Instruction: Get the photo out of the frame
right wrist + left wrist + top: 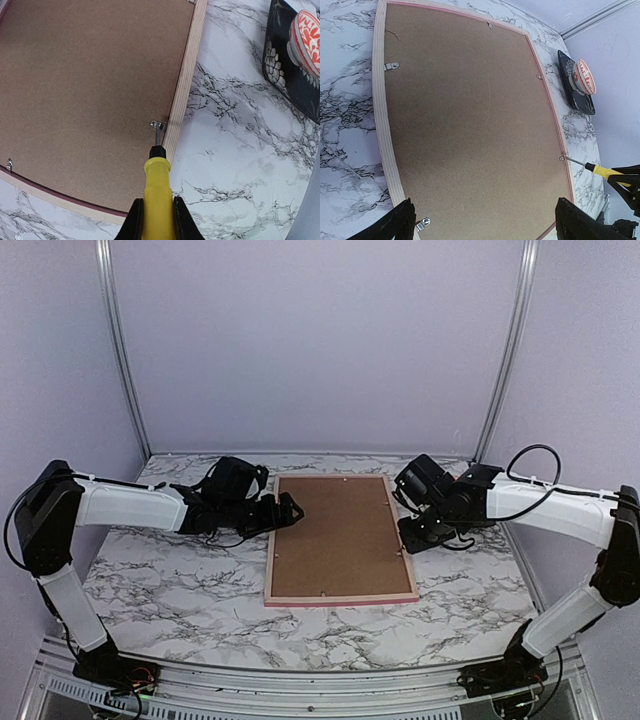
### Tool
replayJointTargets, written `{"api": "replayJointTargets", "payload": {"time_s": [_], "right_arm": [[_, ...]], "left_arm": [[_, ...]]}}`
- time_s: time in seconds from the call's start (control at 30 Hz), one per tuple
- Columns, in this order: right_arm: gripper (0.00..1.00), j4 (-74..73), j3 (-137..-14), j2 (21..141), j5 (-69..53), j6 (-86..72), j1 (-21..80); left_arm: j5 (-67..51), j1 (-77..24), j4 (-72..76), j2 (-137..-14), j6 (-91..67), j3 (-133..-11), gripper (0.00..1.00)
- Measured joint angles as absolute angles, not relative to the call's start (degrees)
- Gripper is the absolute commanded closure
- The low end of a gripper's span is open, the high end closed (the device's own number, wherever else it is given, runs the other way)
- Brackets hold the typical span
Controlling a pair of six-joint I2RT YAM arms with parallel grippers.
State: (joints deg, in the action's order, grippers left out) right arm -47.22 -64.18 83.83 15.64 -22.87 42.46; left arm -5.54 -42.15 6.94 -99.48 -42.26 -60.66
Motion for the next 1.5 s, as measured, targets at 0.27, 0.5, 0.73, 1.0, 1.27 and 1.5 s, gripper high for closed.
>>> {"api": "replayJointTargets", "payload": {"time_s": [0.27, 0.5, 0.73, 1.0, 1.27, 1.5], "right_arm": [[1.0, -46.0, -64.8, 85.6, 16.8, -21.4, 42.1], [1.0, -45.9, -64.8, 86.1, 17.1, -20.7, 42.1], [1.0, -47.1, -64.8, 86.0, 15.3, -19.4, 42.1], [1.0, -50.0, -65.8, 85.8, 13.7, -18.8, 42.0], [1.0, -51.3, -67.4, 85.6, 15.7, -18.9, 42.0], [1.0, -49.3, -67.6, 86.5, 16.9, -18.2, 41.0]], "left_arm": [[-5.5, -42.2, 6.7, -99.5, -42.7, -59.9, 0.01], [-5.5, -42.2, 6.4, -99.5, -42.7, -59.5, 0.01], [-5.5, -42.2, 6.2, -99.5, -43.1, -59.5, 0.01], [-5.5, -42.2, 6.2, -99.5, -43.2, -59.5, 0.01], [-5.5, -42.2, 6.2, -99.5, -43.3, -59.5, 0.01], [-5.5, -42.2, 6.1, -99.5, -43.3, -58.7, 0.01]]}}
